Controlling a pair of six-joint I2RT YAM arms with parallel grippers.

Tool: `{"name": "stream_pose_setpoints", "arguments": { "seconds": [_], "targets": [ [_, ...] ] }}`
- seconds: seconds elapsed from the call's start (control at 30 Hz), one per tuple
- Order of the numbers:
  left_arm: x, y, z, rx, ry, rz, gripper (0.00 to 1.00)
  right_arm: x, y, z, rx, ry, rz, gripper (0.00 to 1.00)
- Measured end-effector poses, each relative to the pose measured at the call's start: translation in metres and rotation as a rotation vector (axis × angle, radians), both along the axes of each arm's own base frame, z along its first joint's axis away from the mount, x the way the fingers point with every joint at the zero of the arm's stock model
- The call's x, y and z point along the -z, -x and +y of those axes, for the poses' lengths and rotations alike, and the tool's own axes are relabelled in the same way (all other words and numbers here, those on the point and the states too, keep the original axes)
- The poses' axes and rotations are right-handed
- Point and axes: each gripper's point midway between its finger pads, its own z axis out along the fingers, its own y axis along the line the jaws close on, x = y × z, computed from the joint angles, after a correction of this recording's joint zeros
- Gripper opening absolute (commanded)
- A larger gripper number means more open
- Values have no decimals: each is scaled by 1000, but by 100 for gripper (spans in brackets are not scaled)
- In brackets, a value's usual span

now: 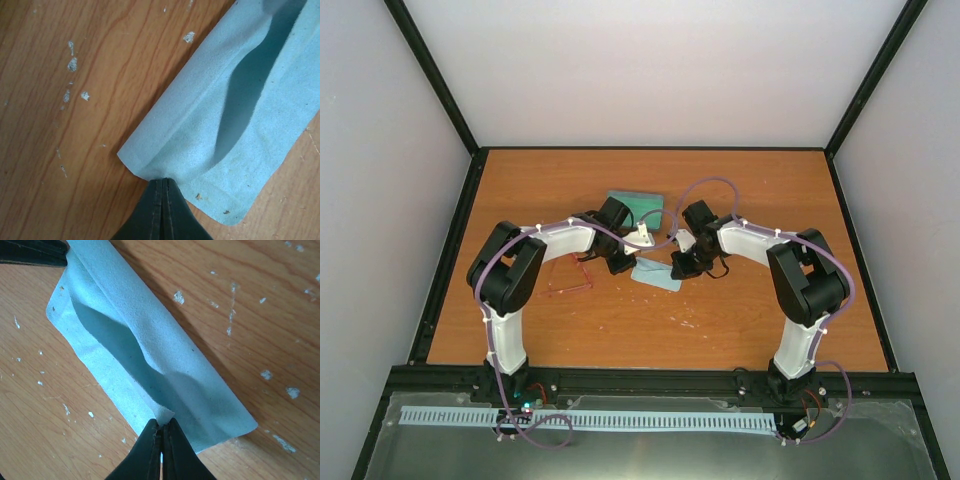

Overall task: Organize the sunglasses
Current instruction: Fold the glasses cleaning cloth at the center of the board.

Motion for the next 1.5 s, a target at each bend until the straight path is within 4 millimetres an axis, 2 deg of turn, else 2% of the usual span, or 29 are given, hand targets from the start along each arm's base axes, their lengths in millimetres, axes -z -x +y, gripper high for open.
{"name": "stream_pose_setpoints", "arguments": {
  "seconds": [0.2, 0.43, 0.57, 0.73, 0.87, 1.0, 1.07, 1.13, 1.23, 1.27, 1.5],
  "targets": [
    [-2, 0, 0, 0, 2, -2, 0, 0, 0, 0, 1, 3, -2, 3],
    [-23, -1, -2, -3, 35, -36, 0, 0, 0, 0, 0, 2, -2, 3],
    [-28, 0, -3, -4, 44, -34, 0, -2, 0, 0, 0, 0, -6, 3],
    [-26, 3, -1, -18, 38, -15, 13, -4, 0, -1, 0, -3, -12, 3],
    [-16, 2, 1, -36, 14, 7, 21, -3, 1, -1, 0, -2, -10, 3],
    [-1, 4, 3, -52, -13, 46, 22, -4, 1, -1, 0, -3, -13, 3],
    [-1, 1, 1, -55, -9, 47, 22, -4, 1, -1, 0, -3, -13, 3],
    [-1, -1, 0, -58, -5, 48, 18, -3, 1, -1, 0, -4, -14, 3],
    [-1, -1, -2, -65, 0, 57, 3, -2, 2, -1, 0, -3, -11, 3],
    [-1, -1, -2, -67, 2, 60, 1, -1, 2, -1, 0, -3, -12, 3],
    [-1, 0, -5, -65, 14, 72, 0, -2, 3, -2, 0, -5, -15, 3]
  ]
}}
